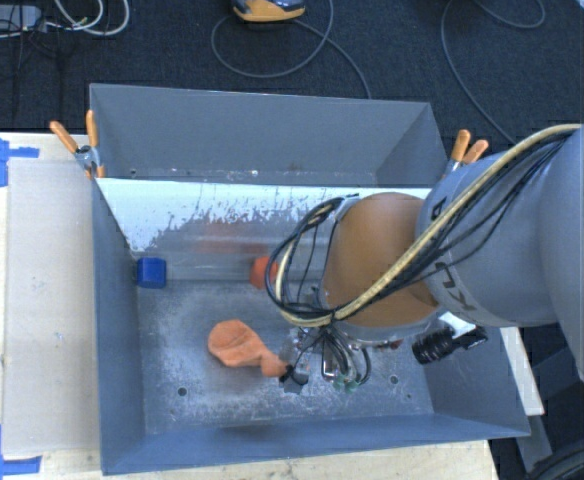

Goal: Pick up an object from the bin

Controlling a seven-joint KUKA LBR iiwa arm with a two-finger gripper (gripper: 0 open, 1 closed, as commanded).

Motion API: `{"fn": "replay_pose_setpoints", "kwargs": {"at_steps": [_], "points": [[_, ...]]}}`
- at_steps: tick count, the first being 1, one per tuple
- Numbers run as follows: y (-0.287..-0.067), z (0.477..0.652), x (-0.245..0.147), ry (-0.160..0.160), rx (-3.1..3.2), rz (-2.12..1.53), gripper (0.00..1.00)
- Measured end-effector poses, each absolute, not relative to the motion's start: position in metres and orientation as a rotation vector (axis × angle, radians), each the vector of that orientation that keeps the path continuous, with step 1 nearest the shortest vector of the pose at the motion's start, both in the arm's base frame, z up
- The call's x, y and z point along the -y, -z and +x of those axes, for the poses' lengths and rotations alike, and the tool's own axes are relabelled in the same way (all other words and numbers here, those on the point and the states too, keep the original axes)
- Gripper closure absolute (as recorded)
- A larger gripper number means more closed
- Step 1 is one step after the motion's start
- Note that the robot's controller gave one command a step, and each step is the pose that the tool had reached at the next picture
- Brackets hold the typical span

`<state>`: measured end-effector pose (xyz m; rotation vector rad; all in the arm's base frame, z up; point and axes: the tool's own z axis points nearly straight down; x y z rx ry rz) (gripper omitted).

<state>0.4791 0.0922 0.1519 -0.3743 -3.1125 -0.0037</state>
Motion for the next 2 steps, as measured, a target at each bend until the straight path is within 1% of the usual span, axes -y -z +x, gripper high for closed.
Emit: {"fn": "replay_pose_setpoints", "kwargs": {"at_steps": [1,2], "points": [[-0.201,0.492,-0.109,-0.004,3.100,-0.362,1.00],[-0.232,0.491,-0.104,0.004,3.119,-0.314,1.00]]}}
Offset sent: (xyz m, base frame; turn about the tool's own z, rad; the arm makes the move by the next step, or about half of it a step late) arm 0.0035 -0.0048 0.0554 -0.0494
